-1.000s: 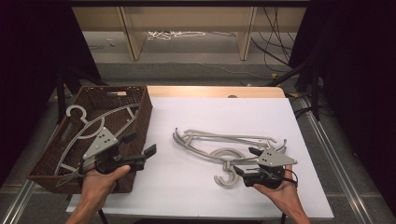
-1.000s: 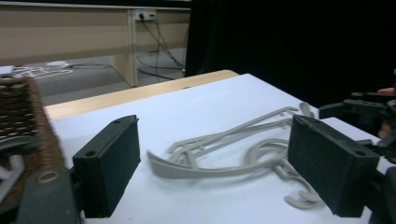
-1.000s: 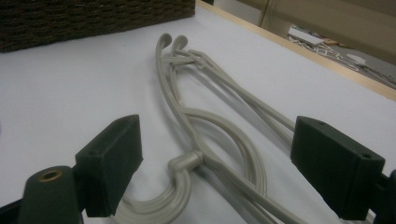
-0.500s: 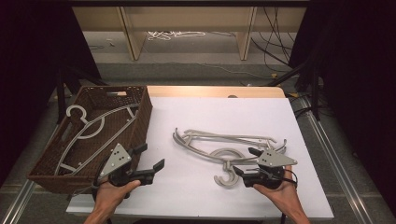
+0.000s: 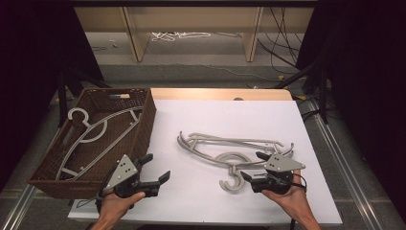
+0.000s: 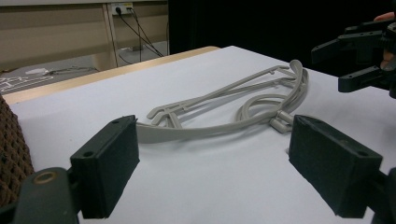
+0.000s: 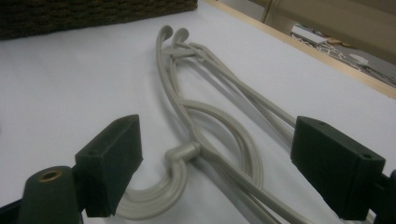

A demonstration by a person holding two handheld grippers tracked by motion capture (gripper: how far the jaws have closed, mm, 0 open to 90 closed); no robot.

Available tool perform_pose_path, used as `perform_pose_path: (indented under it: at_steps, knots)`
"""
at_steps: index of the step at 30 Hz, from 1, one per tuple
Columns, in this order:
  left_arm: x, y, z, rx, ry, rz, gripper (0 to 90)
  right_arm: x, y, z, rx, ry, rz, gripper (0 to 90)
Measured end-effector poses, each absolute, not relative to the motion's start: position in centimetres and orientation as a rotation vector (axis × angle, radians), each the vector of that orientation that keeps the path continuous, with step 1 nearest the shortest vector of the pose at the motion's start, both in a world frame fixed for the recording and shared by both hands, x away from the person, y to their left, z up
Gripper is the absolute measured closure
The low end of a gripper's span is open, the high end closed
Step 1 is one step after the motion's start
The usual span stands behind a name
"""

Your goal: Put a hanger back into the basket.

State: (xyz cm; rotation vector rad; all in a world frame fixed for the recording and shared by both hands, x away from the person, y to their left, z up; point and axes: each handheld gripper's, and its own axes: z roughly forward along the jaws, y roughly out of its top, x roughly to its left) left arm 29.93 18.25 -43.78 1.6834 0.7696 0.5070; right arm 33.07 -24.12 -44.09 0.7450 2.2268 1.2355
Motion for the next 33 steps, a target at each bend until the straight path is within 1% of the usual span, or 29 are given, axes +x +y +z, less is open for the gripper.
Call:
perform_pose_path:
  at_steps: [6, 10, 13, 19, 23, 25, 30, 31, 33]
  knots:
    - [29.6, 18.1, -43.9, 1.696, 0.753, 0.515, 16.0, 34.1, -24.6, -44.2, 0.71, 2.28, 1.164, 18.5]
    - [29.6, 18.3, -44.0, 1.701, 0.76, 0.521, 16.1, 35.2, -24.8, -44.4, 0.673, 2.347, 1.086, 20.9]
    - [29.7, 18.4, -44.0, 1.694, 0.76, 0.525, 16.2, 36.2, -24.8, -44.7, 0.673, 2.381, 1.047, 21.1]
    - [29.6, 18.3, -44.0, 1.699, 0.763, 0.519, 16.2, 37.8, -24.7, -45.2, 0.614, 2.479, 0.942, 26.7]
    - [29.6, 18.3, -44.0, 1.697, 0.76, 0.515, 16.2, 38.6, -24.7, -45.6, 0.593, 2.516, 0.892, 28.4]
    - [29.6, 18.2, -44.1, 1.69, 0.773, 0.506, 16.2, 39.0, -24.7, -45.8, 0.578, 2.536, 0.881, 33.2]
    - [29.6, 18.3, -44.0, 1.697, 0.761, 0.512, 16.2, 39.6, -24.4, -46.5, 0.57, 2.597, 0.799, 39.5]
    - [29.6, 18.3, -44.1, 1.704, 0.758, 0.514, 16.2, 39.8, -24.5, -46.6, 0.571, 2.606, 0.795, 42.8]
    - [29.7, 18.3, -44.1, 1.71, 0.754, 0.518, 16.2, 40.1, -24.6, -46.7, 0.576, 2.624, 0.794, 46.5]
